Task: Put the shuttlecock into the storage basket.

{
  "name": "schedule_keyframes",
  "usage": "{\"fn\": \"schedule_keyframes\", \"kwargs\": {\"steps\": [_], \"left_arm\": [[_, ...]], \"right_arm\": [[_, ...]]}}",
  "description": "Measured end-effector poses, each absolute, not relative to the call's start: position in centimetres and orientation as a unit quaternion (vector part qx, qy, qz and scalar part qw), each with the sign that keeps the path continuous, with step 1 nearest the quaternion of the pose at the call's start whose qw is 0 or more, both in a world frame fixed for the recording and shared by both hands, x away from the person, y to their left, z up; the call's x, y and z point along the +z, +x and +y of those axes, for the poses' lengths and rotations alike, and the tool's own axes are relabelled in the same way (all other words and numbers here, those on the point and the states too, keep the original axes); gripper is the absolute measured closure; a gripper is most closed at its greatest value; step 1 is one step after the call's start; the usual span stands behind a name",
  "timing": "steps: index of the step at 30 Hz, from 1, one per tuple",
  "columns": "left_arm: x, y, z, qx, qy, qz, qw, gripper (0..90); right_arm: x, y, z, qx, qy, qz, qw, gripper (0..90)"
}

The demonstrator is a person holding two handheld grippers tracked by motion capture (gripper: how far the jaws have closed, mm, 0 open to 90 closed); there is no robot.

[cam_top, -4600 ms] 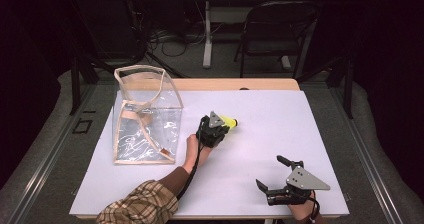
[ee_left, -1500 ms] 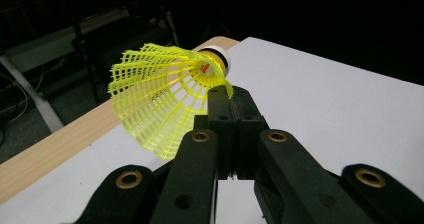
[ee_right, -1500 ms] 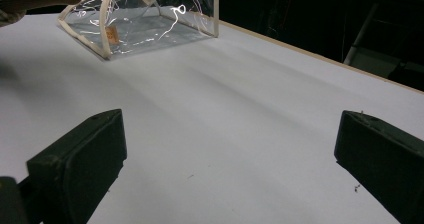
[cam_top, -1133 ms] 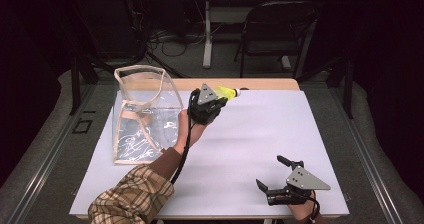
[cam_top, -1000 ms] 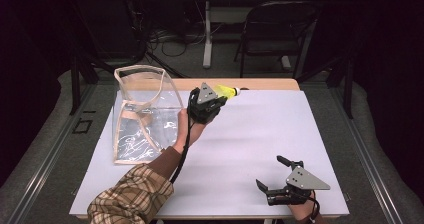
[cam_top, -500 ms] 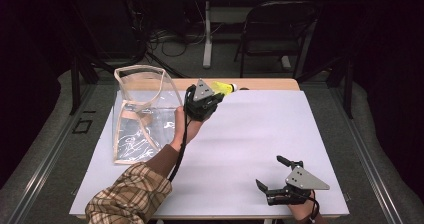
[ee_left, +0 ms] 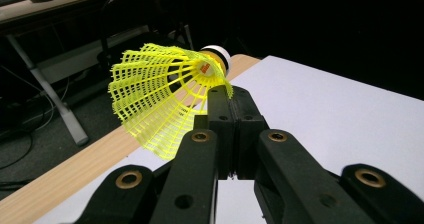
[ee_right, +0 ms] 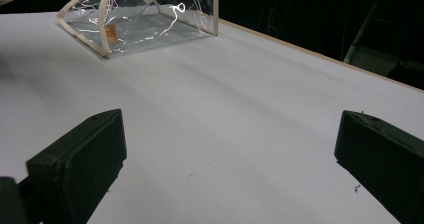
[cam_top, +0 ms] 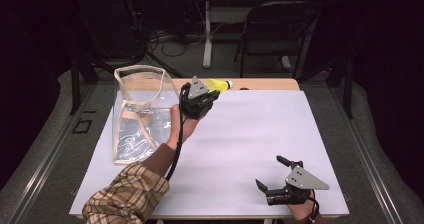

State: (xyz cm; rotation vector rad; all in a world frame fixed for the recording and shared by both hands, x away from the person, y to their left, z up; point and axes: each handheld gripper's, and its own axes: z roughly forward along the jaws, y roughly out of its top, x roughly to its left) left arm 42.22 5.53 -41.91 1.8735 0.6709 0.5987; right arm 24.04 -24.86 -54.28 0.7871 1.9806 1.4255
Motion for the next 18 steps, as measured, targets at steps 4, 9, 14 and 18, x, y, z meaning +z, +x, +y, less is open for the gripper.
{"fn": "schedule_keyframes", "kwargs": {"steps": [4,9,14,18], "left_arm": [[-41.8,42.3,5.8,0.251,0.776,0.279,0.507,89.4],[-41.6,42.3,6.2,0.254,0.774,0.283,0.507,89.4],[-41.5,42.3,6.6,0.257,0.771,0.284,0.508,89.4],[-41.3,42.4,6.8,0.26,0.77,0.285,0.508,89.4]], "right_arm": [[-54.3,24.0,-24.9,0.532,0.295,0.741,0.285,0.0],[-54.3,24.0,-24.9,0.532,0.295,0.741,0.284,0.0],[-54.3,24.1,-24.9,0.531,0.294,0.742,0.285,0.0],[-54.3,24.1,-24.9,0.531,0.295,0.742,0.284,0.0]]}}
